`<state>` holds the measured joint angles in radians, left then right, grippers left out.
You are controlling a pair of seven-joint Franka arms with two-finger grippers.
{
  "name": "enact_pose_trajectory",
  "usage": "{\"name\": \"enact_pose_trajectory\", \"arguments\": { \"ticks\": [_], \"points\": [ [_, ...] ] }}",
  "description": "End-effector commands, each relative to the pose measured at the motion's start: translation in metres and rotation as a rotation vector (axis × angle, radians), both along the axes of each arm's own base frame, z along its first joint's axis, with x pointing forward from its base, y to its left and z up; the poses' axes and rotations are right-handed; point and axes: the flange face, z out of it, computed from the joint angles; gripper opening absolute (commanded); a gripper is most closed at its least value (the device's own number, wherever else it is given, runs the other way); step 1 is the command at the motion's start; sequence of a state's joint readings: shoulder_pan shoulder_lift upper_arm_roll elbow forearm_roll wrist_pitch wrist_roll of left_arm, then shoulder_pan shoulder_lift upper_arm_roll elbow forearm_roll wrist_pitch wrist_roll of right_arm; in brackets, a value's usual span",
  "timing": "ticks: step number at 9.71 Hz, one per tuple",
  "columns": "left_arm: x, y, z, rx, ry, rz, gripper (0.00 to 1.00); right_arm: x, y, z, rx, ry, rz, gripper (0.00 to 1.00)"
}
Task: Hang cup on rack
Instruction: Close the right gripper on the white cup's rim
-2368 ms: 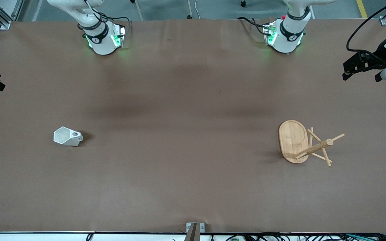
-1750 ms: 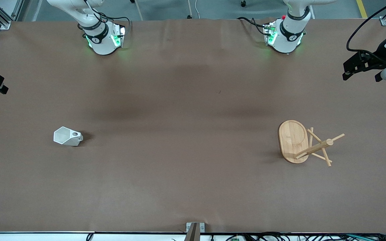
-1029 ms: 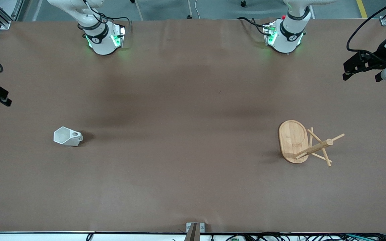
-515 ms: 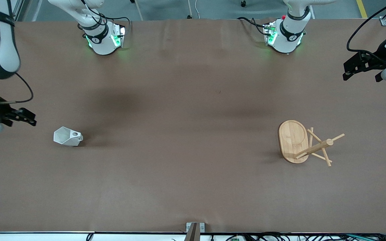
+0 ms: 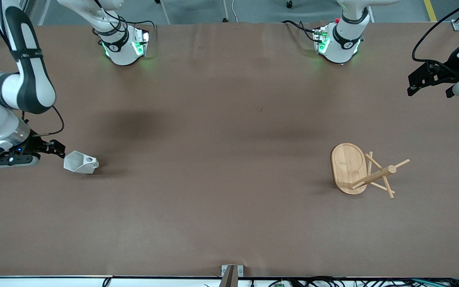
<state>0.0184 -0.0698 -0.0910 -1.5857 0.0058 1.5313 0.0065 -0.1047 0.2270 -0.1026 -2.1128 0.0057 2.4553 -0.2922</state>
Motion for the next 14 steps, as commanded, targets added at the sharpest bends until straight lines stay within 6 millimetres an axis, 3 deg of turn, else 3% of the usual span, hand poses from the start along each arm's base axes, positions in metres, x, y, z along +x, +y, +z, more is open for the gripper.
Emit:
{"name": "enact_pose_trajectory", "arguments": {
  "ticks": [1, 4, 7, 8, 10, 11, 14],
  "points": [
    [0.005, 0.000, -0.014, -0.011, 0.036, -0.015, 1.00, 0.003, -0.004, -0.032, 0.025, -0.010, -0.001, 0.92],
    [0.005, 0.000, -0.014, -0.011, 0.036, -0.016, 1.00, 0.001, -0.004, -0.057, 0.031, 0.029, 0.001, 0.89],
    [0.005, 0.000, -0.014, -0.013, 0.036, -0.015, 1.00, 0.006, -0.002, -0.068, 0.025, 0.023, 0.032, 0.68],
    [0.005, 0.000, -0.014, -0.013, 0.036, -0.016, 1.00, 0.006, -0.003, -0.071, 0.023, 0.020, 0.032, 0.58],
    [0.005, -0.001, -0.015, -0.013, 0.038, -0.018, 1.00, 0.007, -0.002, -0.073, 0.023, 0.024, 0.037, 0.07],
    [0.005, 0.000, -0.014, -0.013, 0.038, -0.015, 1.00, 0.009, -0.002, -0.070, 0.022, 0.016, 0.036, 0.00],
    [0.005, 0.001, -0.014, -0.013, 0.039, -0.016, 1.00, 0.015, 0.007, -0.052, 0.027, 0.006, 0.042, 0.00]
  ]
}}
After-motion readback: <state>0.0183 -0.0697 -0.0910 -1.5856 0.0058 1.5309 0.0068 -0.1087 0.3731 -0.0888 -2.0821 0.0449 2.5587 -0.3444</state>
